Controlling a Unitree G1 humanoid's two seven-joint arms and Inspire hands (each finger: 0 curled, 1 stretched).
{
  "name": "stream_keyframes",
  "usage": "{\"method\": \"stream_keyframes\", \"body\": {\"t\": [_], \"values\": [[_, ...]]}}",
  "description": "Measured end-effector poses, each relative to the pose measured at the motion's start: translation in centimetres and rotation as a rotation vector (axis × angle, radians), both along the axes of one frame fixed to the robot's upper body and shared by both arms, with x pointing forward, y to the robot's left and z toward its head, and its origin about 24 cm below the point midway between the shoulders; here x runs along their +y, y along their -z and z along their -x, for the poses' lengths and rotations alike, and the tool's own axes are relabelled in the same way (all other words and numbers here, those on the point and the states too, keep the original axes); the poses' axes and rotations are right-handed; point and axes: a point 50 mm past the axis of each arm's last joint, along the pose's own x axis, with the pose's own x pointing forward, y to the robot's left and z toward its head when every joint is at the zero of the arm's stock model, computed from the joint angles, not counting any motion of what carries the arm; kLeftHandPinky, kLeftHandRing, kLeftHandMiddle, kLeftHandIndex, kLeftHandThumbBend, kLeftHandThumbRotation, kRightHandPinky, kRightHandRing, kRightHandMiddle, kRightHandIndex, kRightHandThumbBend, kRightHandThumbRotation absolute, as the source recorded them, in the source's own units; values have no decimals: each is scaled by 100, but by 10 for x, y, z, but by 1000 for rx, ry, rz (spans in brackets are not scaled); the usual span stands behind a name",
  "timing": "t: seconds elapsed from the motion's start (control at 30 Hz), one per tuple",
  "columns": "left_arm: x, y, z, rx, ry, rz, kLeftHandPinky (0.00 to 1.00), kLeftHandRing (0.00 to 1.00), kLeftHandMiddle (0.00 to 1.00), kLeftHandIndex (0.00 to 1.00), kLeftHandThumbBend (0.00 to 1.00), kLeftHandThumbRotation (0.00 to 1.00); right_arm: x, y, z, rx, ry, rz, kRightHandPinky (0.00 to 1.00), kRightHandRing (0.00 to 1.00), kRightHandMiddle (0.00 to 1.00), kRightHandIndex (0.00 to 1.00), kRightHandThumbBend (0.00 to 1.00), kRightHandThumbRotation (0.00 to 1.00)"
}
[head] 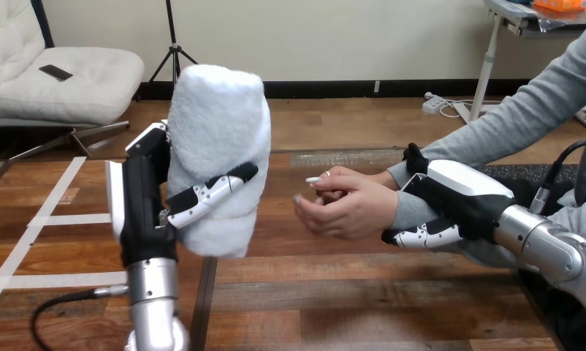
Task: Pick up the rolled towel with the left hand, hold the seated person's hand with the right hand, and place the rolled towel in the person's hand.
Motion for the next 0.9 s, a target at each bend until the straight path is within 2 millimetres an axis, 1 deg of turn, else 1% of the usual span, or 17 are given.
{"method": "stream_keyframes", "body": {"t": [0.33, 0.9], "values": [[-10, 2, -6, -1, 25, 52, 36, 39, 41, 42, 61, 0, 0, 1, 1, 8, -8, 1, 17, 21, 26, 27, 48, 42], [-17, 0, -18, -6, 69, 90, 36, 39, 41, 41, 61, 0, 1, 1, 1, 16, -12, -3, 17, 21, 27, 27, 47, 42]]}}
